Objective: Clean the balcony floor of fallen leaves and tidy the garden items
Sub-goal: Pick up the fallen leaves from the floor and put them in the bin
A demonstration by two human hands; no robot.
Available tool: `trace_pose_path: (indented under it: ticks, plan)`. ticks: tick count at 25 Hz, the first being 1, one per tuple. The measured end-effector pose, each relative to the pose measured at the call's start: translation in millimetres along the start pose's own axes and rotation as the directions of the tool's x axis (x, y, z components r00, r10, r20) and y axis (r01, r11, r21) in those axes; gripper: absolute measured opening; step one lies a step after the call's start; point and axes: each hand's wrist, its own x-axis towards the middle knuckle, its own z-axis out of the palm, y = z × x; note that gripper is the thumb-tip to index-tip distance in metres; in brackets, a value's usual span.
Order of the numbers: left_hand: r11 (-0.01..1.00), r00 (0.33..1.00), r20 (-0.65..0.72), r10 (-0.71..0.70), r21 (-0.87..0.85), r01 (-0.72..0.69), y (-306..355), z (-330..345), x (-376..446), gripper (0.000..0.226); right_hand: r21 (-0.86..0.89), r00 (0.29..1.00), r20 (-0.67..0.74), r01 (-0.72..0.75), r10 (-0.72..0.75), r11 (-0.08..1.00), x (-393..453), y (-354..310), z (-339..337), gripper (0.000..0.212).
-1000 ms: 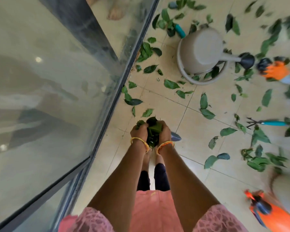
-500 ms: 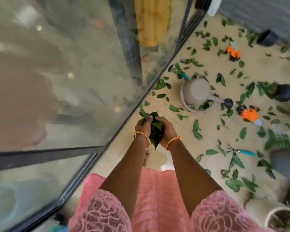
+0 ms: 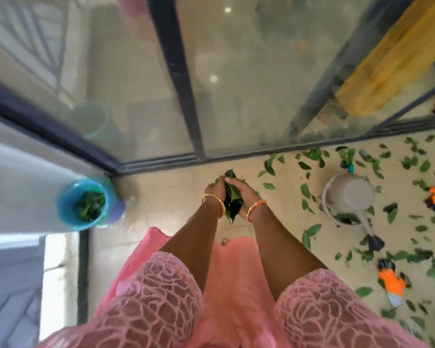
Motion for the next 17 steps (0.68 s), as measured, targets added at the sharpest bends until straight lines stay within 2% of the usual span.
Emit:
trace_pose_path:
  ticks: [3, 4, 10, 17]
  plan:
    - [0.976, 0.998, -0.012, -0.067, -0.210, 0.063, -22, -66, 2, 0.079, -0.200, 0.993, 0.088, -0.063, 0.082, 0.978, 4, 35, 44, 0.045]
    - [0.953, 0.997, -0.002, -0.078, -0.295, 0.074, -28, -87, 7, 0.082, -0.246, 0.990, 0.103, -0.071, 0.099, 0.967, 7, 45, 59, 0.050]
    - [0.759, 0.994, -0.093, -0.060, -0.651, -0.016, -35, -224, -10, 0.060, -0.377, 0.975, 0.181, -0.049, 0.126, 0.925, 20, 102, 176, 0.043]
    - [0.662, 0.979, -0.202, -0.026, -0.738, -0.134, -28, -384, -11, 0.038, -0.332, 0.976, 0.199, -0.014, 0.085, 0.943, 32, 187, 323, 0.041]
